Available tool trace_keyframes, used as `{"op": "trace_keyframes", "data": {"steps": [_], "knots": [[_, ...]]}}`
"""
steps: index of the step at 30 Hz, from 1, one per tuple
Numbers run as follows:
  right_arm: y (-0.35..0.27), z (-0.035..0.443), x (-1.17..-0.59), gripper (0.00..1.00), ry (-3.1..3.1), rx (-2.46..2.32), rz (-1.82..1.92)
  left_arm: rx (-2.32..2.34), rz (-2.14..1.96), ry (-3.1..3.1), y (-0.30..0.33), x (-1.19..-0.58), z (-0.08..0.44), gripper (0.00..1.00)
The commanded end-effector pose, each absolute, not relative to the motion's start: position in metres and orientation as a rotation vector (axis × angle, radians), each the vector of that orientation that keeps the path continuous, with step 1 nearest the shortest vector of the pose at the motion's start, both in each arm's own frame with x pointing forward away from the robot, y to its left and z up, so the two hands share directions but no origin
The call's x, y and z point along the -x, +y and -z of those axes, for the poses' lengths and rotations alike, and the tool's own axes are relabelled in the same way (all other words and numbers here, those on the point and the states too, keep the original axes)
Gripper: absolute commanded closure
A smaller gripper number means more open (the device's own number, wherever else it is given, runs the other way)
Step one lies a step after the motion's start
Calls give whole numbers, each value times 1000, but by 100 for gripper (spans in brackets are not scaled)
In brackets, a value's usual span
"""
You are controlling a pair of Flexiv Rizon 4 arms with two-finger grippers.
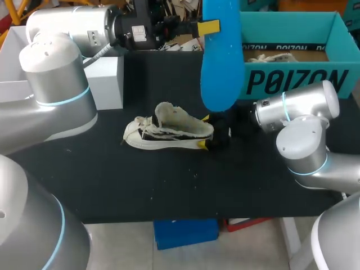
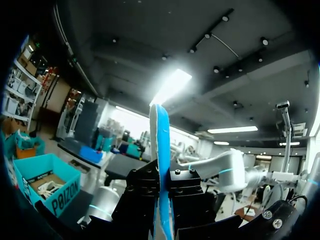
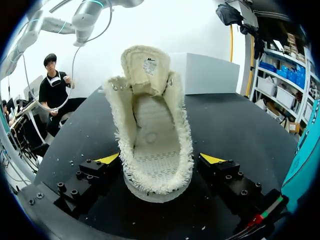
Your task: Take the shoe out of the shoebox, open the shoe tongue, remove and reinsert the insole, then place the shoe into the shoebox
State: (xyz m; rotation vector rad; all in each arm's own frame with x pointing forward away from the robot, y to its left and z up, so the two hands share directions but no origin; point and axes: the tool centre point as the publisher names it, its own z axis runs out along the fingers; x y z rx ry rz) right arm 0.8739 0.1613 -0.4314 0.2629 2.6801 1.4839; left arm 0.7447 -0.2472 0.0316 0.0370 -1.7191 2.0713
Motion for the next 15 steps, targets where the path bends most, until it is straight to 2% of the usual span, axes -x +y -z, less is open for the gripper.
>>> {"op": "trace_keyframes", "data": {"steps": [1,15], "knots": [[153,415,-874,0,2715,-227,-1412,-36,-2072,-1720,-249,-745,-31,100],[120,368,-893,0,2946,79,-697,-36,-2072,-1720,-249,-745,-31,100]]}}
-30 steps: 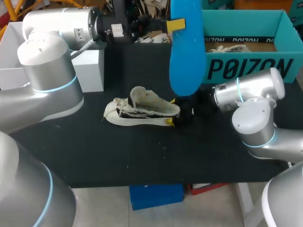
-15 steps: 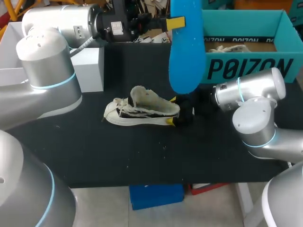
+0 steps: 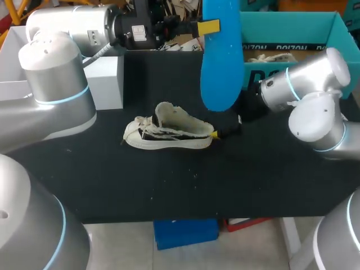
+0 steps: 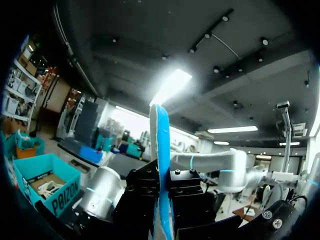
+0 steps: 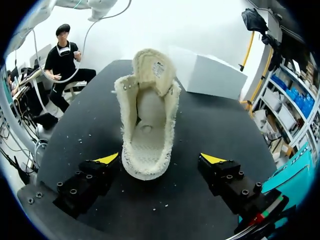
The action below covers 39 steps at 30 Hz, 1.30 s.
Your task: Take the shoe out of the shoebox, open the shoe tongue, remove and reinsert the insole, then place the shoe into the shoebox
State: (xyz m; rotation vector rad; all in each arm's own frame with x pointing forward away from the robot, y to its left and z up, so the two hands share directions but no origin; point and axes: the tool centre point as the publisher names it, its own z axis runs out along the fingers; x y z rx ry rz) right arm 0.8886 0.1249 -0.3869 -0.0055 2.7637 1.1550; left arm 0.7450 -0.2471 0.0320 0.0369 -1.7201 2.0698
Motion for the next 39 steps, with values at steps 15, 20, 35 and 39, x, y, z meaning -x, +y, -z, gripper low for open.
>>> {"op": "trace_keyframes", "data": {"steps": [15,20,35,39], "knots": [[125,356,-903,0,2960,172,-76,-36,-2072,-1720,-249,-745,-31,100],[127,354,-904,0,2977,170,21,-36,-2072,-1720,-249,-745,-31,100],[134,342,-903,0,3049,141,87,-36,-2072,-1720,-249,-745,-31,100],[137,343,-901,0,3053,134,81,-36,-2072,-1720,-249,-745,-31,100]]}}
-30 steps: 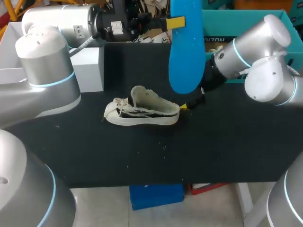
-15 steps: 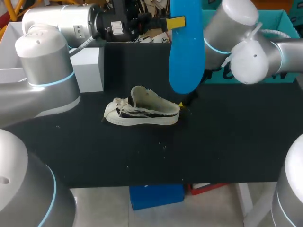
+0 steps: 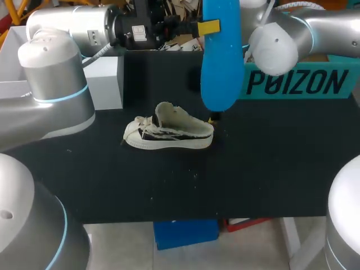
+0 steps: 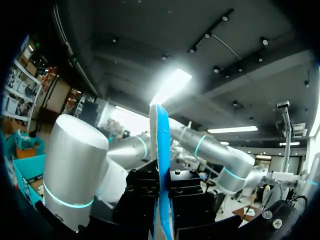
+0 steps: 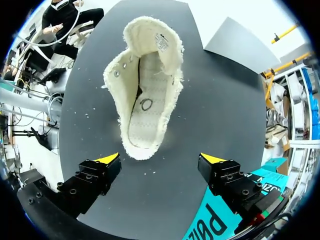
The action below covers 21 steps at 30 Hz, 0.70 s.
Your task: Take the shoe out of the shoebox, open the shoe tongue, remove and reinsert the insole, then place the shoe into the shoebox
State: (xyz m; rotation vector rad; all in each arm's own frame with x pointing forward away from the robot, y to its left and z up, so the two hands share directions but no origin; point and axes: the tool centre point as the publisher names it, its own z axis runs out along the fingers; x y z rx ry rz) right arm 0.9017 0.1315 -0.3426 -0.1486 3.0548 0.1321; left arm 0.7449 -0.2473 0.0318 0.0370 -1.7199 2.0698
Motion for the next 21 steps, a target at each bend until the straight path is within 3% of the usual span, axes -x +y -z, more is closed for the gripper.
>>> {"op": "trace_keyframes", "data": {"steps": [1,21], "knots": [[138,344,-900,0,3055,132,78,-36,-2072,-1720,-249,-745,-31,100],[141,350,-896,0,3084,85,-21,-36,-2072,-1720,-249,-745,-31,100]]}}
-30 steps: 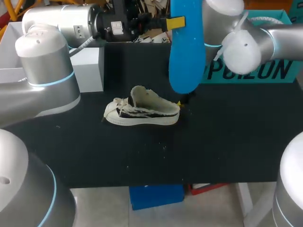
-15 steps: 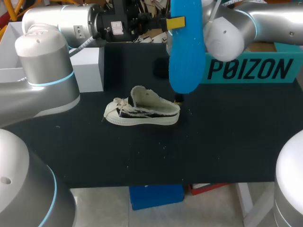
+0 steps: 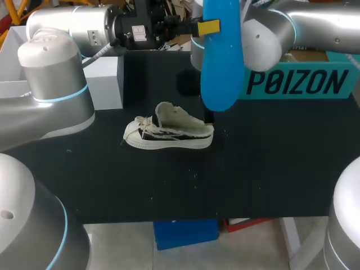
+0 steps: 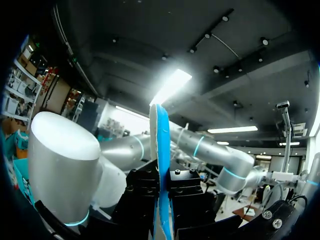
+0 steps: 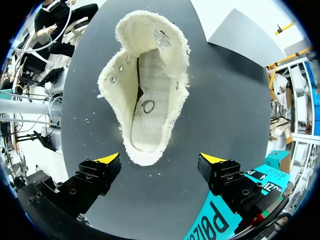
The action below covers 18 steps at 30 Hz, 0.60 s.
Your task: Take the shoe out of the shoebox, open the shoe tongue, remove and reinsert the insole, then place the shoe into the shoebox
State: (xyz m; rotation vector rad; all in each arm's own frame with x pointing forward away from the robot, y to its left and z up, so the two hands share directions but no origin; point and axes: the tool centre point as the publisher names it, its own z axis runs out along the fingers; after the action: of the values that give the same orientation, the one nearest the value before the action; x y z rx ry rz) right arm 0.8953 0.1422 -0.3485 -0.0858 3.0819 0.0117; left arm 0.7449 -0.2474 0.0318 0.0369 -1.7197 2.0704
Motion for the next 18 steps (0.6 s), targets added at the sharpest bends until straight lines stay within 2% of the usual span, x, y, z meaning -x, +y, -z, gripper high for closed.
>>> {"op": "trace_keyframes", "data": {"steps": [1,18], "knots": [[141,351,-896,0,3085,83,-33,-36,-2072,-1720,-249,-745,-31,100],[144,343,-893,0,3023,18,-595,-36,-2072,-1720,-249,-745,-31,100]]}}
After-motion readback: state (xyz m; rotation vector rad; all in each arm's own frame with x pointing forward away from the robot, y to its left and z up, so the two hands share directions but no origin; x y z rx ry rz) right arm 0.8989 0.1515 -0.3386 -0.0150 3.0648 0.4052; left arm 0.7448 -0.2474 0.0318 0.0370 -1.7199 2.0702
